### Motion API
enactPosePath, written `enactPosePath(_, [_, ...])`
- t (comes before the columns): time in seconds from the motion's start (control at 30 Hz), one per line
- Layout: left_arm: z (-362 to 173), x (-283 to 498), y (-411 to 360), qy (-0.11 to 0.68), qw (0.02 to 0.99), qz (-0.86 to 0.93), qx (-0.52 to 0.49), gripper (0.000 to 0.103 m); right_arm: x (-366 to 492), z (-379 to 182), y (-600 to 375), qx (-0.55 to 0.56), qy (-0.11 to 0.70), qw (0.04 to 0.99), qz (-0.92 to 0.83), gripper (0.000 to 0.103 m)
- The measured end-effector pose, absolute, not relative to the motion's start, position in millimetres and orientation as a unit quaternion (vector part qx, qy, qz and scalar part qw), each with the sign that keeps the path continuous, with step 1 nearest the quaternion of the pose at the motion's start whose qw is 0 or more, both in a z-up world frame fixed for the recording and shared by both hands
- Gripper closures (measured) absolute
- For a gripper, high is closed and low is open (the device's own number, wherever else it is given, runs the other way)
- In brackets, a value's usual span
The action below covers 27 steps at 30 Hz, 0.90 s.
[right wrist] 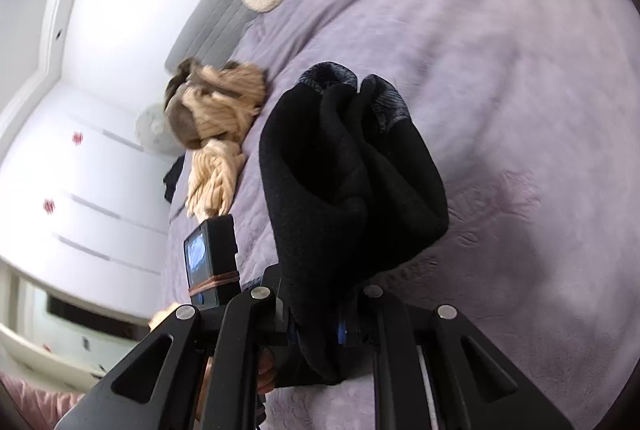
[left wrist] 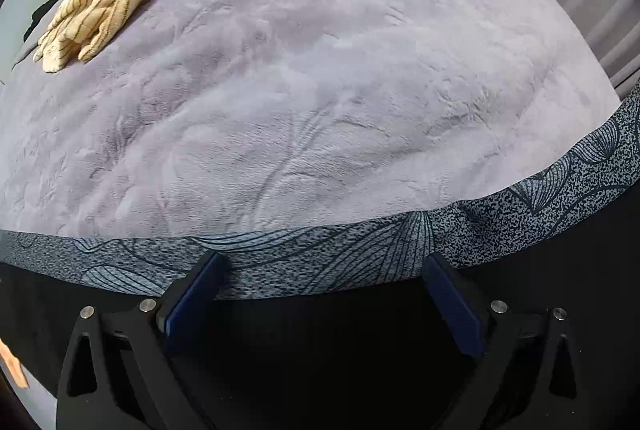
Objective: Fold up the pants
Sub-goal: 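Grasp the trouser leg end with the right gripper and lift it, then fold the leg end over toward the waistband with the right gripper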
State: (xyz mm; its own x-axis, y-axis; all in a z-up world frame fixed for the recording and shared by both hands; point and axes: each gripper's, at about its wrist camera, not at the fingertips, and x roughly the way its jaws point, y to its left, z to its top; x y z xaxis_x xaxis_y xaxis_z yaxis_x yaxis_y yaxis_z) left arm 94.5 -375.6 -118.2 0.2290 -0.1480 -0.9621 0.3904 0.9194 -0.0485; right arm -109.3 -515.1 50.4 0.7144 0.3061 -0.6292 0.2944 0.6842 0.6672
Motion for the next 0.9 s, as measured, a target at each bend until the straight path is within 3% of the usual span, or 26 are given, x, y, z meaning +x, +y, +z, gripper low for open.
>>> enactPosePath(0.17, [-80.7,112.2,-301.2,0.568,0.799,-0.175,0.094,0.002,-83.1,83.2,-425.6,0.269,0.417,0.867,0.050,0.088])
enactPosePath(0.27, [-67.6,124.7,-231.8,0.561,0.811,-0.136,0.094,0.002,-60.2,69.3,-357.7,0.211,0.456,0.862,0.062,0.087])
enactPosePath(0.53, [-75.8,133.7,-65.6,0.594,0.799,-0.038,0.084,0.002,-15.9,-40.2,-215.7,0.058,0.583,0.810,0.017,0.072])
enactPosePath(0.63, [-76.3,124.1,-40.3,0.603,0.792,-0.056,0.076,0.002,-20.3,-30.8,-172.5,-0.098,0.578,0.810,-0.020,0.068])
enactPosePath(0.7, [-79.9,121.6,-36.8,0.607,0.787,-0.080,0.075,0.002,-29.8,-14.8,-153.8,-0.143,0.564,0.814,-0.005,0.059])
enactPosePath(0.83, [-75.9,105.6,-42.4,0.612,0.776,-0.131,0.082,0.002,-53.3,30.3,-145.3,-0.103,0.546,0.828,0.080,0.051])
enactPosePath(0.9, [-67.7,96.1,-48.3,0.614,0.768,-0.167,0.073,0.002,-52.6,39.5,-183.3,0.047,0.561,0.821,0.092,0.050])
